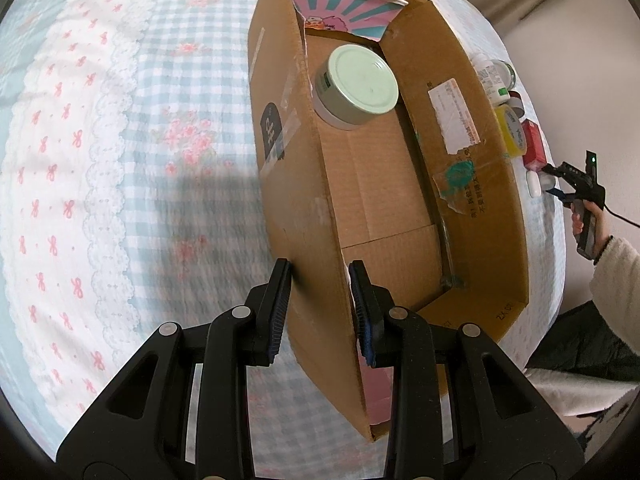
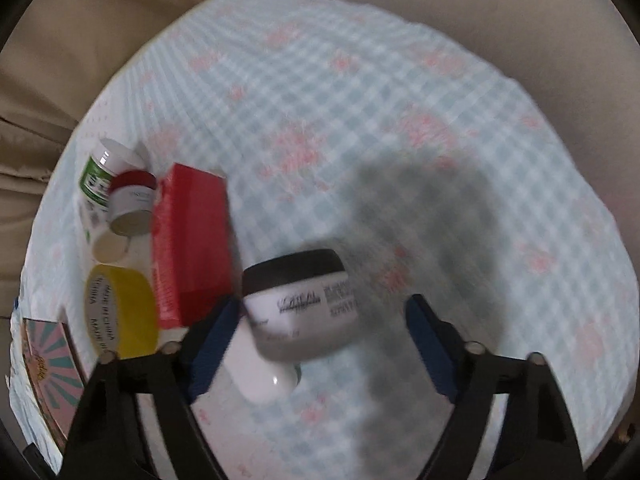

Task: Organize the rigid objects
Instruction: 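Move the right tool to the white L'Oreal jar, then grasp the white L'Oreal jar with the right tool and lift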

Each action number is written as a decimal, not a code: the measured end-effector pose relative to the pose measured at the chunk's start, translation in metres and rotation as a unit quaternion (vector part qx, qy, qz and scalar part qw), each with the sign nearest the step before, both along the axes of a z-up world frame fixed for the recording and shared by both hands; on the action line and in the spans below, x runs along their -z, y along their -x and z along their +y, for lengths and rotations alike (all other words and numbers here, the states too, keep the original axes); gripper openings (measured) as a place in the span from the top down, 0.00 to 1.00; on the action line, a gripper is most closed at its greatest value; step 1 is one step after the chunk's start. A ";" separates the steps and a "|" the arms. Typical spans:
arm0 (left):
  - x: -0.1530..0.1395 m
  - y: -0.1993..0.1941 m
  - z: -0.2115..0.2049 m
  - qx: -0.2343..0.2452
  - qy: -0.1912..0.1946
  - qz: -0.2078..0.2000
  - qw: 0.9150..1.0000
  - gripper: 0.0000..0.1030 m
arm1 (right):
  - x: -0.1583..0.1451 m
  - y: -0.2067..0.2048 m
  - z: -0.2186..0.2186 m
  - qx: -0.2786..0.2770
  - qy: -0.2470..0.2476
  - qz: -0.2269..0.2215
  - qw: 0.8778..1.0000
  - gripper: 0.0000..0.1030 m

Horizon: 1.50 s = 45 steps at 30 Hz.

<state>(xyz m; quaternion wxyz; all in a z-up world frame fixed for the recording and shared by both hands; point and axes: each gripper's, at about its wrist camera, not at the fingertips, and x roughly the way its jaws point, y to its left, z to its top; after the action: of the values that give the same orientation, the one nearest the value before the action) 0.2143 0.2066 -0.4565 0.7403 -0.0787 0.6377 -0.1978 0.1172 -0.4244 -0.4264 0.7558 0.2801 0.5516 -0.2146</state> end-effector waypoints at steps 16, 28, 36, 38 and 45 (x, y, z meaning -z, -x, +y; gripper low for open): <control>-0.001 0.001 -0.005 -0.007 -0.013 -0.002 1.000 0.74 | -0.001 -0.010 -0.001 -0.014 -0.026 -0.005 1.000 0.47; -0.002 -0.001 -0.010 -0.001 -0.027 -0.001 1.000 0.74 | -0.180 -0.007 0.093 -0.025 0.016 -0.095 0.995 0.47; -0.002 0.002 -0.016 0.009 -0.043 -0.014 0.999 0.74 | -0.249 -0.046 0.245 -0.125 0.021 -0.130 0.983 0.47; -0.001 0.002 -0.018 0.014 -0.049 -0.017 0.999 0.74 | -0.249 -0.056 0.280 -0.151 0.018 -0.132 0.980 0.47; 0.004 -0.002 -0.018 0.010 -0.051 -0.012 0.999 0.74 | -0.196 -0.089 0.393 -0.231 -0.044 -0.112 0.966 0.47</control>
<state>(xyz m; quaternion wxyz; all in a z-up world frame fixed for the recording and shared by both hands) 0.2164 0.1886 -0.4602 0.7489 -0.0319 0.6389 -0.1728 0.2058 -0.0318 -0.2308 0.8287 0.2006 0.5221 0.0227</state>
